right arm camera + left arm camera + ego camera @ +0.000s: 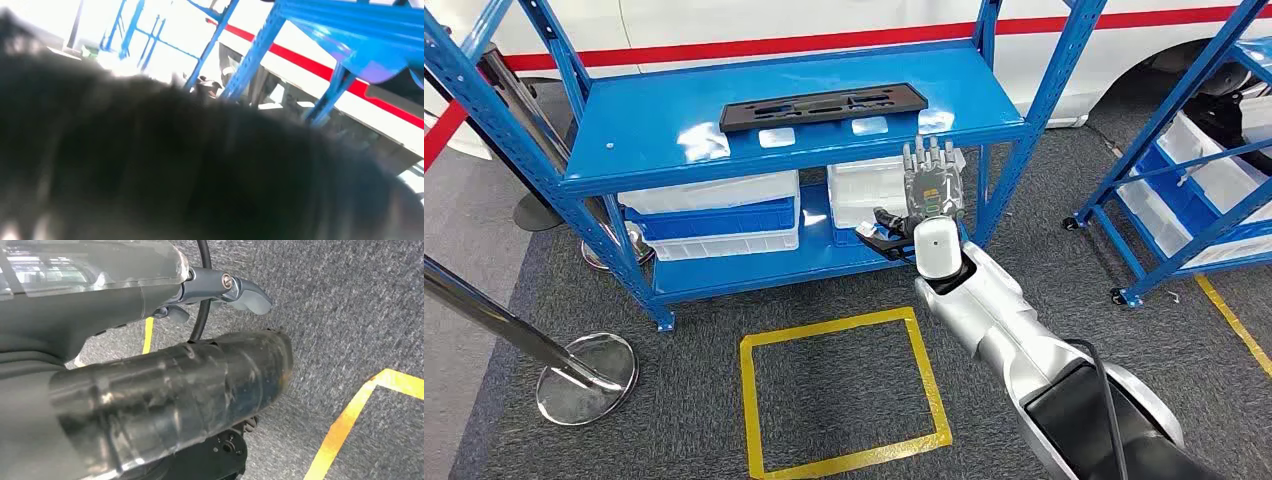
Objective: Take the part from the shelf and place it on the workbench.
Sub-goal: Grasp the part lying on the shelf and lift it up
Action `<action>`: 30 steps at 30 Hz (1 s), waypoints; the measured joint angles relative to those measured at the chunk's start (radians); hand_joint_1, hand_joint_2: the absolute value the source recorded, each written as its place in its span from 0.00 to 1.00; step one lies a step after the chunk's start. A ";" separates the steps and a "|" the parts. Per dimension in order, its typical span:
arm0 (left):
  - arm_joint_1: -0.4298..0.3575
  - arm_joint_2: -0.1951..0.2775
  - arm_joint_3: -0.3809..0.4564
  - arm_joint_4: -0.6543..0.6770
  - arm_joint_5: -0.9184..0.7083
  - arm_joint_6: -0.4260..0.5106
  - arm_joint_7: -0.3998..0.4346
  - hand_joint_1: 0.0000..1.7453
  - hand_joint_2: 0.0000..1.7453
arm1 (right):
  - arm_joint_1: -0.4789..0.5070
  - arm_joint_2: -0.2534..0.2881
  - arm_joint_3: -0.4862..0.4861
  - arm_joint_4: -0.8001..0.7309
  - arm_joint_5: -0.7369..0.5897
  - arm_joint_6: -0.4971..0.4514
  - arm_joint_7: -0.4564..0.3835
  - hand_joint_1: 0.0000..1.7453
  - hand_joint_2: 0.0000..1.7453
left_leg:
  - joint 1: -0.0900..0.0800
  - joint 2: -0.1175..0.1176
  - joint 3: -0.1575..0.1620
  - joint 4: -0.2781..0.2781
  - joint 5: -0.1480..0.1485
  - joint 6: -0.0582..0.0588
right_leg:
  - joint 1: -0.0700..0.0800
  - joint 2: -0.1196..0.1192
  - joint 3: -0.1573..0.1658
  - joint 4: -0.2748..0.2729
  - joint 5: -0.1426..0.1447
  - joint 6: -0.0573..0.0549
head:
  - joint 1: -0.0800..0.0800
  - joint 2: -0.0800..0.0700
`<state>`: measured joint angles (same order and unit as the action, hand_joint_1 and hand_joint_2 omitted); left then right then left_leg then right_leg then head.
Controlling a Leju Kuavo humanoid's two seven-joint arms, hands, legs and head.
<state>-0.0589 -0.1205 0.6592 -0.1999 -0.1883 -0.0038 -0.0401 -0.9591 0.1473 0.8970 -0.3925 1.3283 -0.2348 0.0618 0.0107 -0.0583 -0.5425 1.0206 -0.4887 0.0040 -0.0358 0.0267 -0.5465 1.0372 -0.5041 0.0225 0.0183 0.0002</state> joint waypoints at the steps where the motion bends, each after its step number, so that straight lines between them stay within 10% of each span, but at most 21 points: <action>1: 0.000 -0.001 0.000 0.000 0.001 0.000 -0.001 0.00 0.00 | -0.001 0.002 0.001 -0.002 0.000 0.006 -0.002 0.00 0.00 | 0.000 0.000 0.000 0.000 0.000 0.000 | 0.000 0.000 0.000 0.000 0.000 0.000 | 0.000 0.000; 20: -0.001 -0.014 0.033 0.002 0.010 0.153 0.049 0.00 0.00 | -0.008 0.044 0.041 -0.014 -0.011 0.069 -0.035 0.00 0.00 | -0.001 0.000 -0.007 0.010 -0.001 0.001 | -0.006 -0.001 -0.002 -0.004 0.004 0.005 | 0.000 0.000; 25: -0.003 -0.015 0.041 0.002 0.010 0.175 0.066 0.00 0.00 | -0.014 0.054 0.043 -0.014 -0.015 0.075 -0.037 0.00 0.00 | 0.004 0.003 -0.007 -0.002 0.007 0.023 | -0.005 -0.003 -0.007 -0.005 0.004 0.018 | 0.001 0.000; 30: -0.004 -0.018 0.044 0.002 0.003 0.179 0.076 0.00 0.00 | -0.027 0.056 0.044 -0.013 -0.027 0.098 -0.039 0.00 0.00 | 0.001 0.011 0.000 -0.018 0.016 0.043 | 0.006 -0.018 -0.156 0.254 -0.091 0.007 | 0.002 0.000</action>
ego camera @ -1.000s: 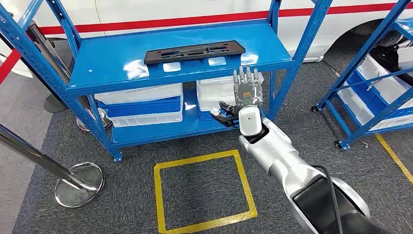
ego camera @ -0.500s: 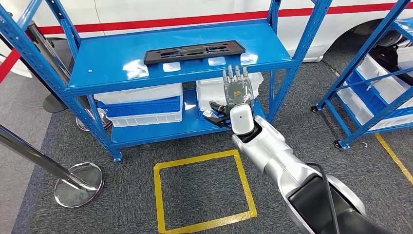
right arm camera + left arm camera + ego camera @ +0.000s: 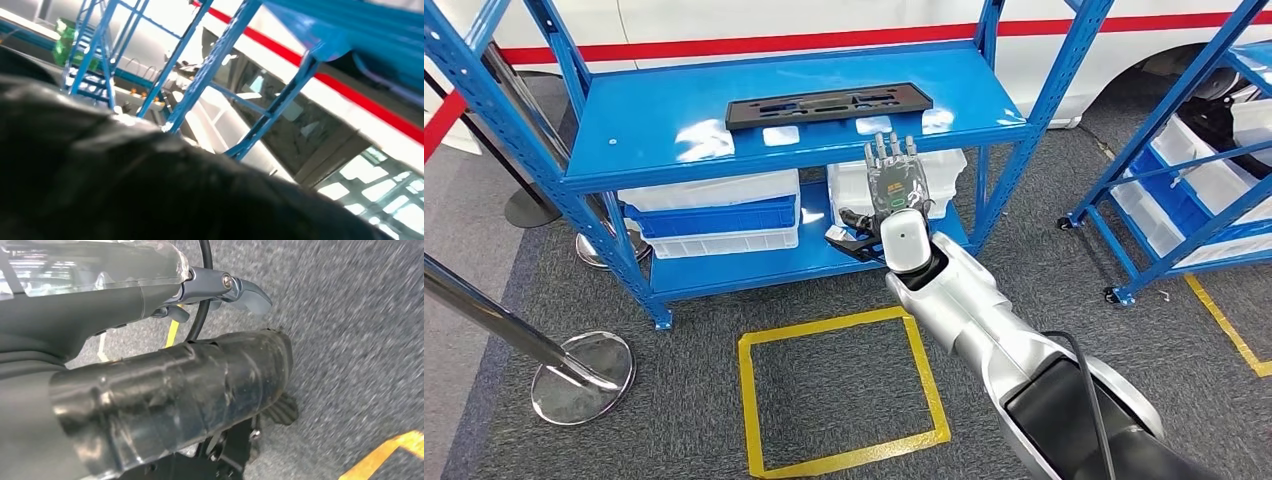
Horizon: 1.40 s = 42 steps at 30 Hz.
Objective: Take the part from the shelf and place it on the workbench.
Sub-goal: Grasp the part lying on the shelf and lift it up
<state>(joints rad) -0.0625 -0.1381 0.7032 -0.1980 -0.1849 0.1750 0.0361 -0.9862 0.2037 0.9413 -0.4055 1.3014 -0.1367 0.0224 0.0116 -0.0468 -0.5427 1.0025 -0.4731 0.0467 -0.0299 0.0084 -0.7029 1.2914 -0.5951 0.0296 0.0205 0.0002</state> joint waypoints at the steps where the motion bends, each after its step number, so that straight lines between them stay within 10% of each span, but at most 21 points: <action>1: 0.000 0.000 0.001 0.000 -0.002 0.000 0.000 0.00 0.00 | 0.000 0.000 0.000 0.000 -0.003 0.000 -0.001 0.00 0.00 | -0.003 -0.001 0.001 0.001 -0.002 0.001 | 0.001 0.000 -0.023 0.024 0.009 -0.003 | 0.000 0.000; 6: 0.000 -0.005 0.005 0.002 -0.005 0.007 0.006 0.00 0.00 | -0.008 -0.002 0.001 0.002 -0.012 0.004 -0.005 0.00 0.00 | -0.008 -0.009 0.008 0.015 -0.027 -0.011 | 0.020 0.010 0.049 -0.213 0.173 -0.036 | -0.001 0.000; 11: -0.004 -0.007 0.012 0.003 -0.006 0.026 0.027 0.00 0.00 | -0.014 0.005 0.002 0.003 -0.016 0.006 -0.009 0.00 0.00 | -0.004 0.007 -0.004 0.032 -0.045 -0.037 | 0.021 0.005 0.080 -0.266 0.166 -0.053 | -0.001 0.000; 15: -0.008 -0.007 0.014 0.004 -0.007 0.028 0.033 0.00 0.00 | -0.014 0.010 0.008 0.004 -0.022 0.007 -0.011 0.00 0.00 | 0.007 0.033 -0.135 0.253 -0.114 -0.058 | 0.017 -0.011 0.111 -0.279 0.151 -0.064 | -0.002 0.000; 17: -0.008 -0.007 0.014 0.004 -0.007 0.028 0.033 0.00 0.00 | -0.011 0.012 0.012 0.006 -0.023 0.007 -0.011 0.00 0.00 | 0.015 0.036 -0.173 0.278 -0.084 -0.067 | 0.016 -0.015 0.124 -0.277 0.140 -0.061 | -0.002 0.000; 20: -0.005 -0.006 0.016 0.004 -0.007 0.028 0.035 0.00 0.00 | -0.014 0.016 0.015 0.007 -0.023 0.009 -0.012 0.00 0.00 | 0.023 0.047 -0.119 0.109 0.038 -0.077 | 0.011 -0.016 0.142 -0.263 0.115 -0.043 | -0.002 0.000; 26: -0.011 -0.005 0.018 0.006 -0.008 0.025 0.029 0.00 0.00 | -0.018 0.022 0.018 0.009 -0.043 0.017 -0.016 0.00 0.00 | 0.010 0.042 -0.086 0.036 0.040 -0.035 | 0.008 -0.019 0.135 -0.239 0.087 -0.011 | -0.004 0.000; 30: -0.010 0.000 0.018 0.006 -0.014 0.023 0.021 0.00 0.00 | -0.016 0.022 0.019 0.013 -0.063 0.037 -0.021 0.00 0.00 | 0.000 0.040 -0.073 0.032 0.031 -0.013 | 0.011 -0.014 0.012 -0.008 -0.005 -0.015 | -0.004 0.000; 32: -0.010 0.000 0.018 0.006 -0.015 0.022 0.020 0.00 0.00 | -0.012 0.021 0.017 0.018 -0.088 0.055 -0.027 0.00 0.00 | -0.010 0.036 -0.065 0.032 0.025 -0.006 | 0.018 -0.011 -0.035 0.046 0.006 -0.026 | -0.004 0.000; 36: -0.010 -0.002 0.019 0.007 -0.015 0.022 0.028 0.00 0.00 | -0.025 0.005 -0.005 0.029 -0.156 0.096 -0.043 0.00 0.00 | -0.020 0.029 -0.046 0.032 0.012 -0.002 | 0.048 -0.006 0.045 -0.186 0.157 -0.068 | -0.004 0.000; 42: -0.010 -0.002 0.021 0.008 -0.016 0.022 0.037 0.00 0.00 | -0.061 -0.043 -0.066 0.045 -0.261 0.160 -0.071 0.00 0.00 | -0.020 0.031 -0.057 0.055 -0.012 -0.021 | 0.043 -0.010 0.091 -0.278 0.169 -0.079 | -0.004 0.000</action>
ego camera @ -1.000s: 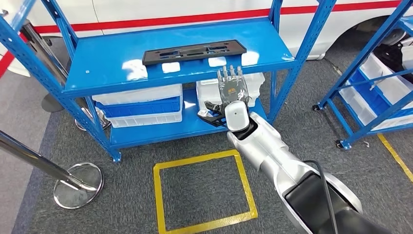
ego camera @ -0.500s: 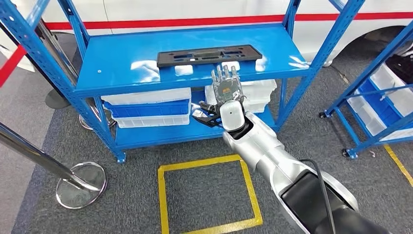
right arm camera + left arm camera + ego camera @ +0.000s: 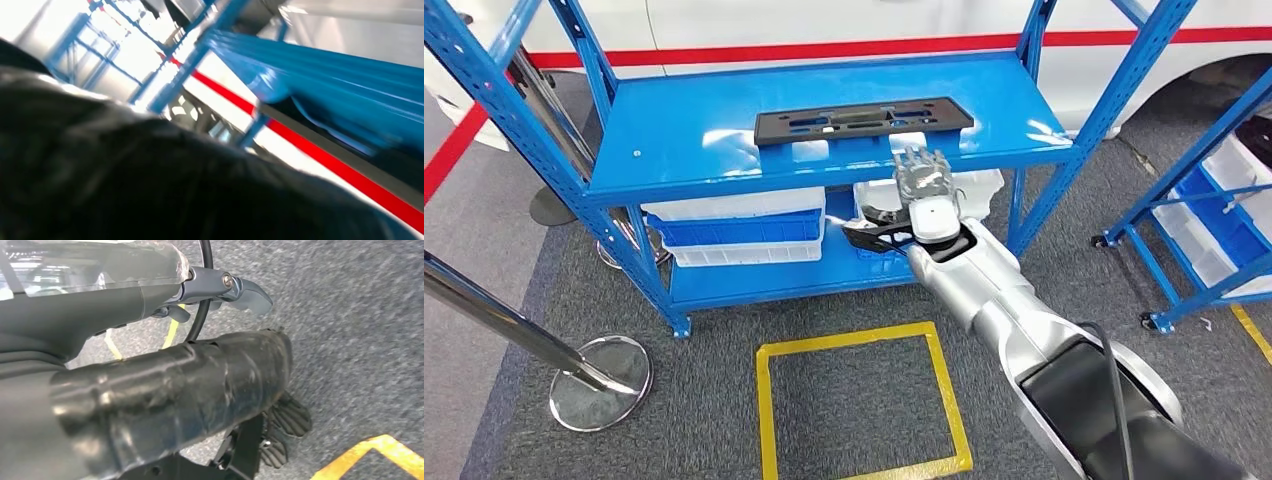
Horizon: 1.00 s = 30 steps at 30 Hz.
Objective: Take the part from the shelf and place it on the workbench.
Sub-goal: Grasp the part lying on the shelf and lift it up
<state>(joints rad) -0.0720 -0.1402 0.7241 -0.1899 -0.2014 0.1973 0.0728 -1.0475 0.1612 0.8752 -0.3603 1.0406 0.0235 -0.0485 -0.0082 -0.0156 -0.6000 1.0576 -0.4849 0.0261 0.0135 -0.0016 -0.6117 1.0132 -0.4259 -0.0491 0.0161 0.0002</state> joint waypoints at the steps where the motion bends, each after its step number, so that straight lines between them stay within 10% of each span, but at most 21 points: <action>1: 0.001 0.001 0.000 0.000 0.000 0.000 0.000 0.00 0.00 | -0.007 -0.008 -0.011 0.003 -0.009 0.004 0.001 0.00 0.00 | 0.002 0.002 -0.019 0.042 -0.022 -0.006 | -0.005 -0.002 0.008 -0.009 0.002 0.000 | 0.000 0.000; 5: 0.002 0.002 0.001 0.000 0.000 0.000 0.000 0.00 0.00 | -0.026 -0.035 -0.043 0.014 -0.021 0.010 0.007 0.00 0.00 | 0.024 0.008 -0.132 0.239 -0.076 -0.032 | -0.013 -0.002 0.020 -0.010 -0.007 0.005 | 0.000 0.000; 9: 0.002 0.005 0.002 0.000 0.000 0.001 0.000 0.00 0.00 | -0.031 -0.045 -0.060 0.021 -0.021 0.010 0.008 0.00 0.00 | 0.038 0.014 -0.053 0.039 0.049 -0.051 | -0.027 0.002 0.029 0.013 -0.034 0.032 | -0.001 0.000; 15: -0.002 0.005 0.007 0.001 0.000 0.003 0.000 0.00 0.00 | -0.039 -0.067 -0.087 0.029 -0.052 0.016 0.021 0.00 0.00 | 0.027 0.012 -0.027 -0.019 0.053 -0.011 | -0.031 0.001 0.014 0.046 -0.058 0.064 | -0.001 0.000; 19: -0.002 0.008 0.010 0.001 -0.001 0.003 0.000 0.00 0.00 | -0.054 -0.102 -0.106 0.034 -0.062 0.025 0.022 0.00 0.00 | 0.022 0.006 -0.020 -0.023 0.050 0.011 | -0.030 0.002 -0.101 0.260 -0.142 0.066 | -0.001 0.000; 21: -0.001 0.008 0.012 0.001 -0.002 0.004 0.000 0.00 0.00 | -0.055 -0.109 -0.110 0.038 -0.061 0.028 0.022 0.00 0.00 | 0.016 0.004 -0.015 -0.022 0.045 0.015 | -0.026 0.002 -0.137 0.296 -0.126 0.059 | -0.001 0.000; 25: -0.003 0.007 0.015 0.001 -0.007 0.001 0.000 0.00 0.00 | -0.063 -0.110 -0.110 0.038 -0.041 0.029 0.017 0.00 0.00 | 0.009 0.005 0.000 -0.024 0.035 0.013 | -0.009 0.004 -0.048 0.074 0.001 0.030 | -0.001 0.000; 30: -0.008 0.006 0.015 0.001 -0.015 -0.007 -0.002 0.00 0.00 | -0.062 -0.089 -0.108 0.036 -0.028 0.032 0.004 0.00 0.00 | 0.010 0.008 -0.002 -0.018 0.024 -0.008 | -0.006 0.002 -0.013 0.008 0.007 0.017 | -0.001 0.000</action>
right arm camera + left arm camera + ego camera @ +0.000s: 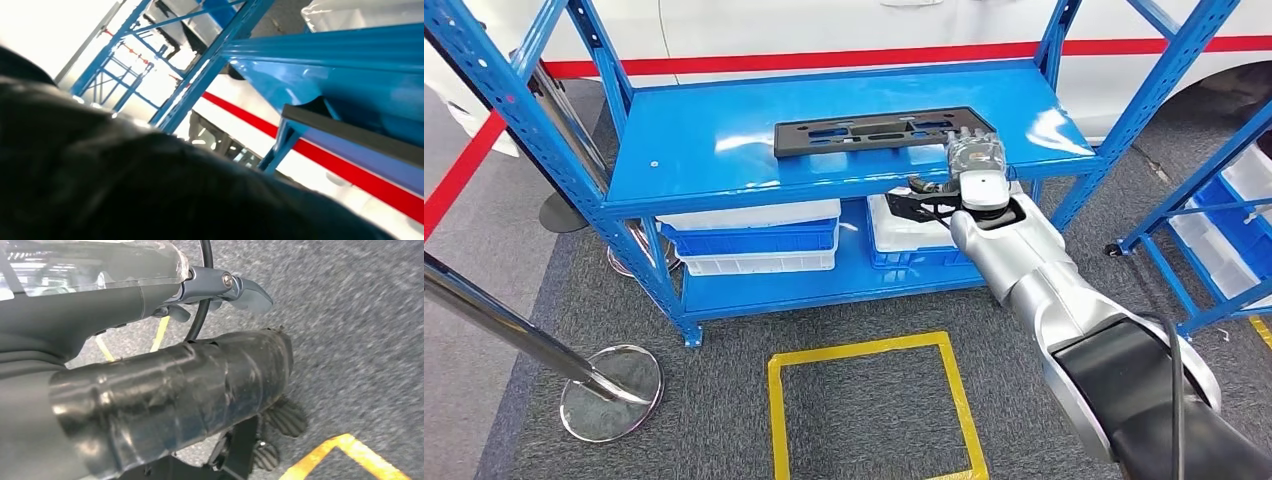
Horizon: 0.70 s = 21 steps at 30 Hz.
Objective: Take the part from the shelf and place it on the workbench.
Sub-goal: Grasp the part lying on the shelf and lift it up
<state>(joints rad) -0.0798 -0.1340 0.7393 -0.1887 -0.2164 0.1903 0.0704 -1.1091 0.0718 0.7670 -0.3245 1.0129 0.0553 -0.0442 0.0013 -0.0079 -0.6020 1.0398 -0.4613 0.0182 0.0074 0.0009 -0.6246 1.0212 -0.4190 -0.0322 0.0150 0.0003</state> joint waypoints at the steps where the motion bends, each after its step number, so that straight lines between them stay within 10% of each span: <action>1: 0.000 0.000 0.000 0.000 -0.001 0.000 0.000 0.00 0.00 | 0.001 0.004 0.000 0.000 0.000 0.000 -0.001 0.00 0.00 | 0.000 0.000 -0.012 0.028 -0.017 -0.005 | -0.004 -0.002 0.007 -0.008 0.002 -0.003 | 0.000 0.000; 4: 0.003 -0.002 0.000 0.000 -0.001 -0.002 0.001 0.00 0.00 | 0.005 0.011 0.000 0.000 0.003 0.001 -0.002 0.00 0.00 | 0.007 0.001 -0.100 0.203 -0.096 -0.018 | -0.006 -0.007 0.016 -0.014 -0.001 -0.010 | 0.000 0.000; 6: 0.004 -0.002 0.000 0.001 -0.001 -0.002 0.001 0.00 0.00 | 0.010 0.016 0.000 0.000 0.003 0.001 -0.004 0.00 0.00 | 0.012 0.001 -0.136 0.255 -0.095 -0.025 | -0.007 -0.005 0.017 -0.011 -0.005 -0.009 | 0.000 0.000; 10: 0.004 -0.001 0.000 0.001 -0.001 -0.002 0.001 0.00 0.00 | 0.013 0.019 0.001 0.000 0.003 0.001 -0.006 0.00 0.00 | 0.014 0.004 -0.041 0.042 0.022 -0.025 | -0.011 -0.001 0.019 0.009 -0.025 0.007 | 0.000 0.000; 16: 0.004 -0.002 0.000 0.001 -0.001 -0.001 0.004 0.00 0.00 | 0.013 0.019 0.001 0.000 0.003 0.001 -0.008 0.00 0.00 | 0.011 0.004 -0.009 -0.017 0.027 0.009 | -0.012 0.000 0.003 0.048 -0.056 0.035 | 0.001 0.000; 19: 0.003 -0.001 0.001 0.001 -0.002 0.008 0.020 0.00 0.00 | 0.016 0.019 0.003 0.000 0.003 0.007 -0.013 0.00 0.00 | 0.011 0.004 -0.001 -0.021 0.023 0.022 | -0.016 0.000 -0.090 0.231 -0.133 0.045 | 0.002 0.000; 21: 0.003 -0.001 0.001 0.001 -0.002 0.017 0.031 0.00 0.00 | 0.023 0.019 0.005 0.001 0.003 0.012 -0.015 0.00 0.00 | 0.009 0.002 0.004 -0.021 0.018 0.025 | -0.018 0.000 -0.139 0.302 -0.136 0.046 | 0.002 0.000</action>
<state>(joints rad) -0.0768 -0.1348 0.7407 -0.1881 -0.2182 0.2071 0.1014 -1.0860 0.0912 0.7723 -0.3236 1.0162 0.0671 -0.0590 0.0104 -0.0057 -0.5981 1.0191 -0.4428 0.0428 -0.0102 0.0008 -0.7635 1.3229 -0.5551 0.0141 0.0170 0.0003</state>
